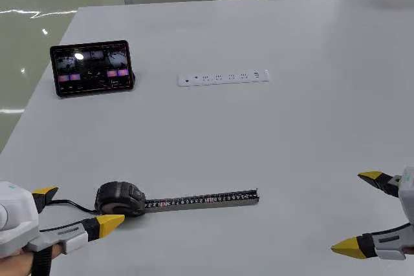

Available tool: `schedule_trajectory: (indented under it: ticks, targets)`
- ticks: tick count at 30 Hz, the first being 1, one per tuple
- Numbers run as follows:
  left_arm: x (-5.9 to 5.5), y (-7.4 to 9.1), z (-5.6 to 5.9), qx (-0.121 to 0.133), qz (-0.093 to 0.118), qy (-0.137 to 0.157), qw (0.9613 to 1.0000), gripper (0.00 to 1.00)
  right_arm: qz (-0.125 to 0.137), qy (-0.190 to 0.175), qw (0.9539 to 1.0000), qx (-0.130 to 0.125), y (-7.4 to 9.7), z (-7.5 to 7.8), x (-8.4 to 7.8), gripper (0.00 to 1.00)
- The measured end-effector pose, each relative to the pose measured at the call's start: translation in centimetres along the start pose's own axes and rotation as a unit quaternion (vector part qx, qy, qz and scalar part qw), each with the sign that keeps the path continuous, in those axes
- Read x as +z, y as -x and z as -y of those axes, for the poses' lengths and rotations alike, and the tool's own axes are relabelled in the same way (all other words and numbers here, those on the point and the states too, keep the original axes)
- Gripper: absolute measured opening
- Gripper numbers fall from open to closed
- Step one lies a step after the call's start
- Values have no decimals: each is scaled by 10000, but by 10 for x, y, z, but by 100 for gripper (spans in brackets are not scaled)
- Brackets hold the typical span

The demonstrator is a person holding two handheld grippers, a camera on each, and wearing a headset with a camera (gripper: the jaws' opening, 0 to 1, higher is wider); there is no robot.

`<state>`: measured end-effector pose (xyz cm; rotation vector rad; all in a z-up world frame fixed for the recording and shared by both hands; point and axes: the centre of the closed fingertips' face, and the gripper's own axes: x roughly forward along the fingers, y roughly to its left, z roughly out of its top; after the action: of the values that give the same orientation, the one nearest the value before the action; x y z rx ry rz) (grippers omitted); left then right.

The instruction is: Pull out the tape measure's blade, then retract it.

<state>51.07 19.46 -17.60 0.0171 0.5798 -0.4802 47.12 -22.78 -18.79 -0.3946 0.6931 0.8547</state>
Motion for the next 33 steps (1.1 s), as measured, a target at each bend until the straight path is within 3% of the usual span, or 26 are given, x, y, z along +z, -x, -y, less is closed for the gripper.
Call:
schedule_trajectory:
  ticks: [4, 7, 25, 27, 33]
  targets:
    - [-1, -7, 0, 93, 11, 169, 9998, 99, 118, 41, 9999, 38, -5, 0, 19, 99]
    - [1, -9, 1, 127, 56, 245, 9996, 99, 57, 210, 9997, 79, -10, 0, 23, 99]
    - [1, -22, 6, 223, -43, 25, 9997, 99, -264, 797, 9957, 390, -26, -5, 45, 99]
    - [1, -23, 2, 360, 10, 13, 9994, 99, -231, 878, 9950, 423, -28, -2, 52, 99]
    - [-1, -27, 8, 451, 82, 57, 9989, 99, -259, 1122, 9919, 543, -38, -3, 72, 99]
